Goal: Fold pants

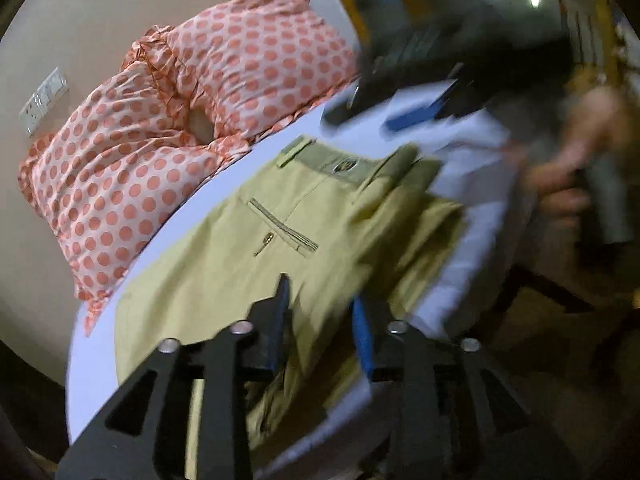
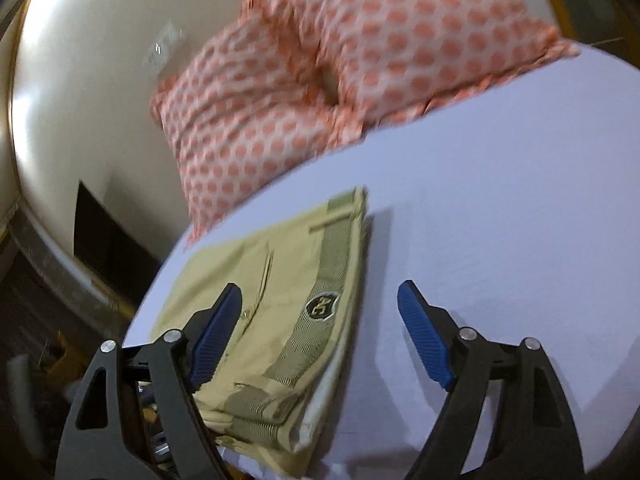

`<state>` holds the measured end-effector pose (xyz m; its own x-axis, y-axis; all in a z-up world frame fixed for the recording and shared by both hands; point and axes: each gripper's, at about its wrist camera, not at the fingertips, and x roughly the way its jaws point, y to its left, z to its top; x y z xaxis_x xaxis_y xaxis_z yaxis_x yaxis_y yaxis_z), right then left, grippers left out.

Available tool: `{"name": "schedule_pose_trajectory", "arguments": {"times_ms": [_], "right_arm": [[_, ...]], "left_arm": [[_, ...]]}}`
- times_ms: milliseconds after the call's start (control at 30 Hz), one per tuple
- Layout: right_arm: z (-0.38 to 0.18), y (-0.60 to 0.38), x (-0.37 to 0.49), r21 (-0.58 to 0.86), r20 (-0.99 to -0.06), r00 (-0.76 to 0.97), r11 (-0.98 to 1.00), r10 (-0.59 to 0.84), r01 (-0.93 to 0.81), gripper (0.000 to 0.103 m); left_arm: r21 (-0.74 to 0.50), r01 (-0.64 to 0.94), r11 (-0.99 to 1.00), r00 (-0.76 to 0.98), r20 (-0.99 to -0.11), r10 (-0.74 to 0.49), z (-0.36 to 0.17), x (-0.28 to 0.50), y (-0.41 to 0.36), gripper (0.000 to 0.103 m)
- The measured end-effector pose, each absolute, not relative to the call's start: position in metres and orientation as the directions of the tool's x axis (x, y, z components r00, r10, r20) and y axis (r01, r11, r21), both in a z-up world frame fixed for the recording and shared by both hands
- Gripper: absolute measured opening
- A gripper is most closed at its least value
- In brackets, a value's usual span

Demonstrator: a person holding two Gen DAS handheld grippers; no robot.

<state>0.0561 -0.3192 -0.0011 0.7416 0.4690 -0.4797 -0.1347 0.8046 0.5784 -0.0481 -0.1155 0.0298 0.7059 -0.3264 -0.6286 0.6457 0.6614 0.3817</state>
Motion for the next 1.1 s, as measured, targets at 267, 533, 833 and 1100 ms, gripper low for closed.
{"name": "schedule_pose_trajectory", "arguments": {"times_ms": [267, 533, 833, 1100], "right_arm": [[-0.018, -0.291, 0.092, 0.555, -0.565, 0.632, 0.811, 0.530, -0.185, 0.055], [-0.028, -0.310, 0.106, 0.663, -0.520, 0.576, 0.723, 0.631, -0.194, 0.036], [-0.021, -0.305, 0.138, 0.834, -0.357, 0.433, 0.491, 0.827, -0.250, 0.017], [0.029, -0.317, 0.207, 0.685, -0.464, 0.651, 0.709, 0.600, -0.165, 0.019]], "left_arm": [[0.030, 0.334, 0.942, 0.739, -0.628, -0.242, 0.077, 0.036, 0.018, 0.073], [-0.265, 0.230, 0.936, 0.501, -0.793, -0.348, 0.024, 0.122, 0.066, 0.070], [-0.281, 0.286, 0.916, 0.484, -0.782, -0.391, 0.042, 0.144, 0.052, 0.009], [-0.057, 0.209, 0.976, 0.648, -0.739, -0.182, 0.060, 0.229, 0.010, 0.019]]}}
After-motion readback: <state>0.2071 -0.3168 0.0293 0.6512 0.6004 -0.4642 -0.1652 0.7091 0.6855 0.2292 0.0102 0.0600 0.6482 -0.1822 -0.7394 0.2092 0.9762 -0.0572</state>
